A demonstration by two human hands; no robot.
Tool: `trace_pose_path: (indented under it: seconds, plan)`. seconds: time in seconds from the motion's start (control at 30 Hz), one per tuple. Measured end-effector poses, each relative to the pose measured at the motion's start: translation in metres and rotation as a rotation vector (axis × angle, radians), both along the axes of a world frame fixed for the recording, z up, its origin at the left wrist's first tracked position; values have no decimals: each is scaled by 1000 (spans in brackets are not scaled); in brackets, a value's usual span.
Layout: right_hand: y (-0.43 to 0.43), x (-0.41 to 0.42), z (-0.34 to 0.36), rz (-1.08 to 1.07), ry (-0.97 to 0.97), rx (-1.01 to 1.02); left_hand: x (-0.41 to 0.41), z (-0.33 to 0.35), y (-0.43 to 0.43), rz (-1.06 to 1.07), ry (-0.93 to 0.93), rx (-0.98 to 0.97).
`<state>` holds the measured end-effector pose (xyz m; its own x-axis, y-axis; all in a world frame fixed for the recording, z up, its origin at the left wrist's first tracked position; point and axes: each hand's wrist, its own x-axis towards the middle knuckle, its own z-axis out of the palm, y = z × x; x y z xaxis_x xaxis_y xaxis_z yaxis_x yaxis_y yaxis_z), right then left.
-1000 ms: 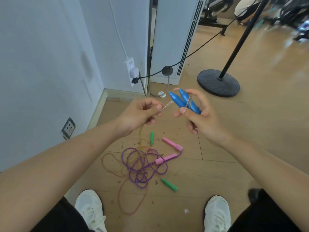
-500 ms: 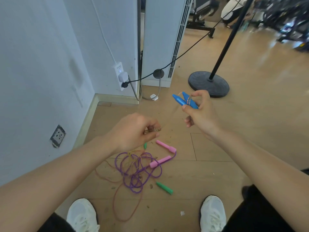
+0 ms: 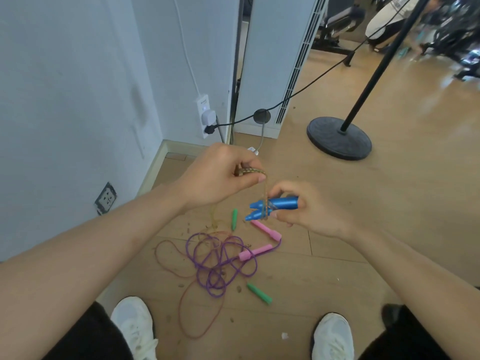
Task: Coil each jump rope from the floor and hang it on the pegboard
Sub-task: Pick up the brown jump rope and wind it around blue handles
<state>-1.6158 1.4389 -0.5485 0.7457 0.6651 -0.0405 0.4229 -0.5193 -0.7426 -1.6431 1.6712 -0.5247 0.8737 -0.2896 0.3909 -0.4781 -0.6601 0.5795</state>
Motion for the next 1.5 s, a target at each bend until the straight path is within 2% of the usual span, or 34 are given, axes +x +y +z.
trace_pose_path:
  seconds: [0.1, 0.23, 0.3, 0.4, 0.47, 0.6, 0.83, 1.0, 1.13, 1.23, 1.37, 1.5]
  plan:
    - [4, -10, 4, 72, 70, 86, 7, -3, 3, 12, 90, -167]
    - [3, -18, 13, 114, 200, 258, 12, -5, 6, 4, 199, -294]
    - [2, -19, 21, 155, 175, 238, 13, -6, 7, -33, 243, -315]
    - [0, -18, 25, 186, 17, 110, 16, -8, 10, -65, 303, -324]
    - [-2, -16, 25, 160, 53, 129, 18, -9, 12, -66, 332, -319]
    - [-6, -13, 29, 70, 217, 342, 20, -9, 16, -58, 390, -329]
    - [-13, 0, 34, -204, 385, 637, 15, -14, 17, 2, 435, -338]
    - [-13, 13, 27, -450, 405, 740, 6, -20, 9, 16, 449, -254]
    - [-13, 18, 21, -570, 353, 687, -2, -23, 4, 14, 371, -28]
    - [-12, 18, 17, -579, 220, 570, -7, -19, 0, 2, 293, 103]
    - [-9, 14, 11, -479, 52, 275, -12, -12, -6, -90, 264, 64]
    - [-5, 5, 5, -201, 1, 67, -12, -5, -11, -145, 301, -71]
